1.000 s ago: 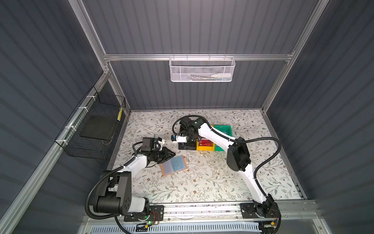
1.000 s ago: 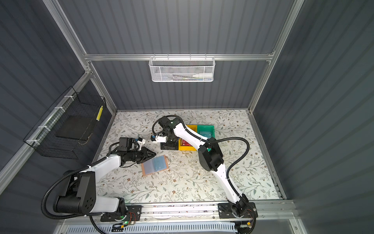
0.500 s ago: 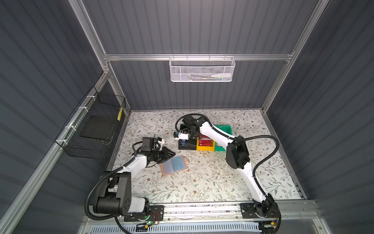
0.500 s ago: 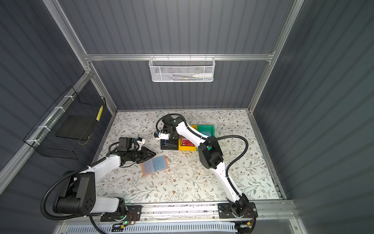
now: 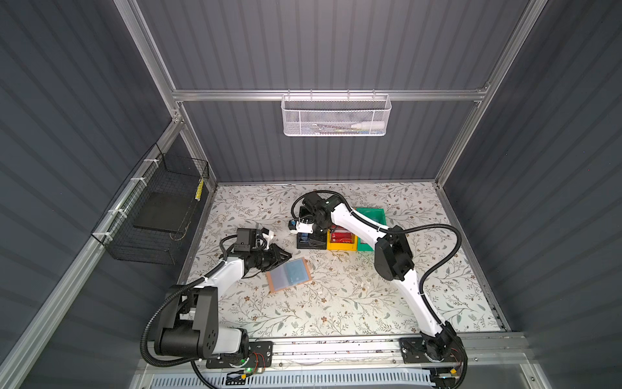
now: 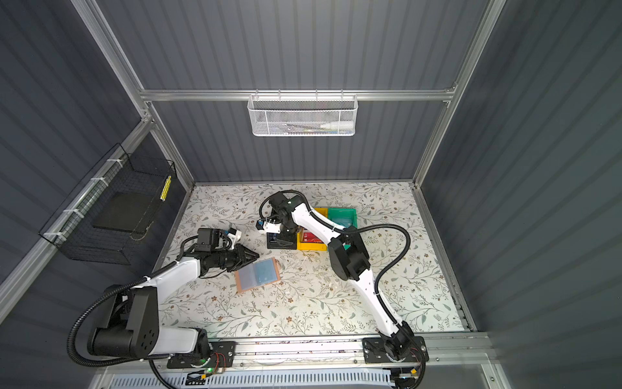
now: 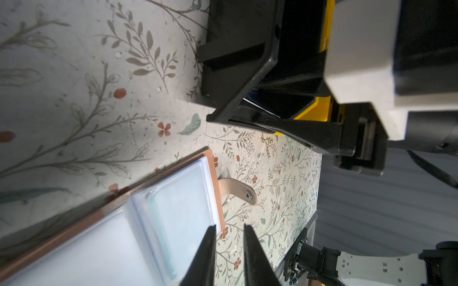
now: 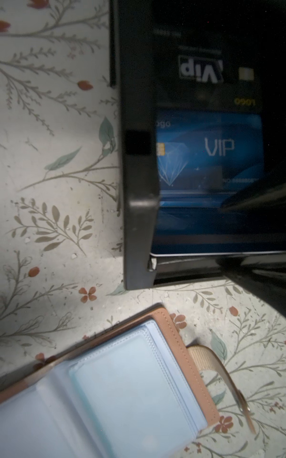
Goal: Take the credit cards out of the card holder
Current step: Place the credit card in the storage box.
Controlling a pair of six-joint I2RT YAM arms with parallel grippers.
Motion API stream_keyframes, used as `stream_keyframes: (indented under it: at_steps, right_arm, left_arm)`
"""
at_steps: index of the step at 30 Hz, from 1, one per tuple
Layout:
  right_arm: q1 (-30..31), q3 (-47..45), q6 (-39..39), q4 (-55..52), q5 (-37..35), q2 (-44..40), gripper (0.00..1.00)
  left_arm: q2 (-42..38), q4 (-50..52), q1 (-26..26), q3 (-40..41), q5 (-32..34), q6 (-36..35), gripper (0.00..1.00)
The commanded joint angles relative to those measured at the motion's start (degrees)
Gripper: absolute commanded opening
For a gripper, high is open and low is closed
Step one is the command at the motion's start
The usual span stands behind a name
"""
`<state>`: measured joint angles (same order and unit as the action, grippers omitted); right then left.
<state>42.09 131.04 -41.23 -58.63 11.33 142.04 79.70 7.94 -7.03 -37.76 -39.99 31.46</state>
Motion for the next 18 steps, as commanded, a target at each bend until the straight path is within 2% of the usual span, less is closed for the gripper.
stream_keyframes:
  at_steps: [1, 18]
  right_arm:
    - [-1.0, 1.2, 0.5, 1.0, -2.1, 0.6, 0.40]
    - [-2.2, 2.4, -1.2, 3.6, -7.1, 1.1, 0.46]
  left_arm:
    - [-1.0, 1.4, 0.4, 0.8, 0.2, -1.1, 0.22]
    - [-0.3, 0.1, 0.4, 1.5, 0.1, -0.5, 0.23]
